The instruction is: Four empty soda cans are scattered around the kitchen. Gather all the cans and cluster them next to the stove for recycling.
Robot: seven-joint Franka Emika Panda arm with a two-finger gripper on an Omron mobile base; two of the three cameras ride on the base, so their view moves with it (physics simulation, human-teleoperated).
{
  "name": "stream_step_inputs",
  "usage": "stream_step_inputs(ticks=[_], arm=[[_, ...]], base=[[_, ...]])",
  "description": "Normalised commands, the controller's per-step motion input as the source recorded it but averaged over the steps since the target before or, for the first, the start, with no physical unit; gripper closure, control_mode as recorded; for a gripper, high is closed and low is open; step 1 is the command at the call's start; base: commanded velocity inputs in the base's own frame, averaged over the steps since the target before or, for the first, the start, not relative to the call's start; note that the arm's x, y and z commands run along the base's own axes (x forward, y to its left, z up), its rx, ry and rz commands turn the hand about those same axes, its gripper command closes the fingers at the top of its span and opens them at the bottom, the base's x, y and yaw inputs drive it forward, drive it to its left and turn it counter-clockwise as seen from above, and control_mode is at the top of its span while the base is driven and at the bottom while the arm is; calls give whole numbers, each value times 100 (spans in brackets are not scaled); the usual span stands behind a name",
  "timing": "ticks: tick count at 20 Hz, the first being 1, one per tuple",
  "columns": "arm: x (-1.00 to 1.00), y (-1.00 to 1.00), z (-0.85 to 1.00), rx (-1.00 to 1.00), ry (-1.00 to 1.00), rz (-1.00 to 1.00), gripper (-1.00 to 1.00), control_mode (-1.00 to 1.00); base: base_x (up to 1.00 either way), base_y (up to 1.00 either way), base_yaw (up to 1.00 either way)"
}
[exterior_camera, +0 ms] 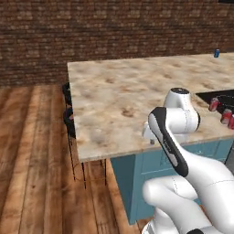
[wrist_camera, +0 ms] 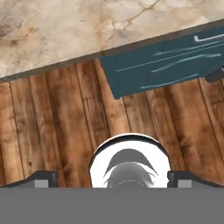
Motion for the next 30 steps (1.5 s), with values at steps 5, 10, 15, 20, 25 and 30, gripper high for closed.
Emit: stream_step_inputs(ticks=[5,10,15,20,25,30], arm=[[0,0,0,0,0,0,-100,100],[0,0,0,0,0,0,-100,100],[0,0,0,0,0,0,-100,100],[0,0,0,0,0,0,-100,100],[0,0,0,0,0,0,-100,100],[0,0,0,0,0,0,-100,100]], base=[[48,100,-30],[-8,100,-11],[-18,100,-11],[53,100,-32],[82,100,-42],[95,100,-42]])
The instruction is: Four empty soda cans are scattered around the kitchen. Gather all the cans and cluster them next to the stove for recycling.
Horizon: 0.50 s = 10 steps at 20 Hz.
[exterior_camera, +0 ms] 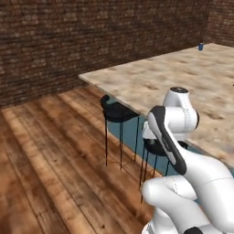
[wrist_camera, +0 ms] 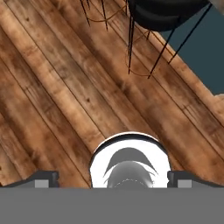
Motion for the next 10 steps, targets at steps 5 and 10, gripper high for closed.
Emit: stream_step_inputs(ticks=[5,10], arm=[[0,0,0,0,0,0,-100,100],[0,0,0,0,0,0,-100,100]], base=[[92,100,-33],[78,100,-30]])
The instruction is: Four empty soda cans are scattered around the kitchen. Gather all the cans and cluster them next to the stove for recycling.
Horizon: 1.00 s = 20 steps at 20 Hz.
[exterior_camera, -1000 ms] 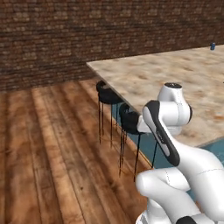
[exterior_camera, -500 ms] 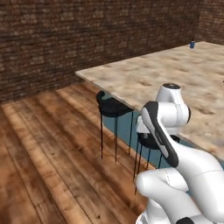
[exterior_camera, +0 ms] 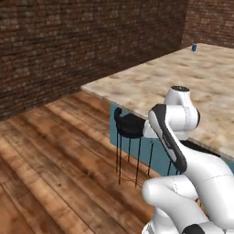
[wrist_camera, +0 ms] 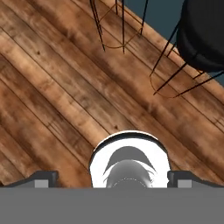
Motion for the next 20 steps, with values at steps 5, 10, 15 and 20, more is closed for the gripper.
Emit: stream_step_inputs(ticks=[5,10,15,20], arm=[[0,0,0,0,0,0,-100,100],[0,0,0,0,0,0,-100,100],[0,0,0,0,0,0,-100,100],[0,0,0,0,0,0,-100,100]], base=[[96,100,-39],[67,100,-30],[29,100,-18],[55,100,-19]])
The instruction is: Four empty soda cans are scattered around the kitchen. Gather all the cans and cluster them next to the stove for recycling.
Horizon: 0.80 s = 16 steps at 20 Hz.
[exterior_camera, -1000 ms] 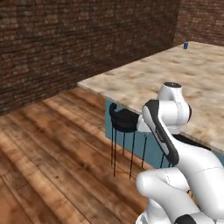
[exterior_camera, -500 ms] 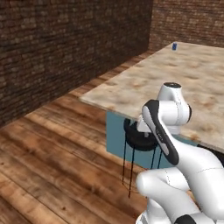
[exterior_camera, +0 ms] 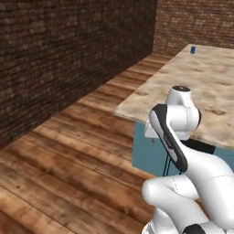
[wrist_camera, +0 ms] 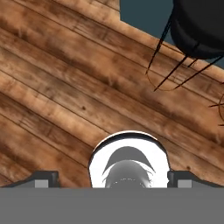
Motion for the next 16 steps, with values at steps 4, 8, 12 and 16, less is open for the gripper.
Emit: stream_step_inputs(ticks=[4,8,12,16], arm=[[0,0,0,0,0,0,-100,100],[0,0,0,0,0,0,-100,100],[0,0,0,0,0,0,-100,100],[0,0,0,0,0,0,-100,100]], base=[[99,100,-26],[100,100,-31],[100,100,-32],[100,100,-38]])
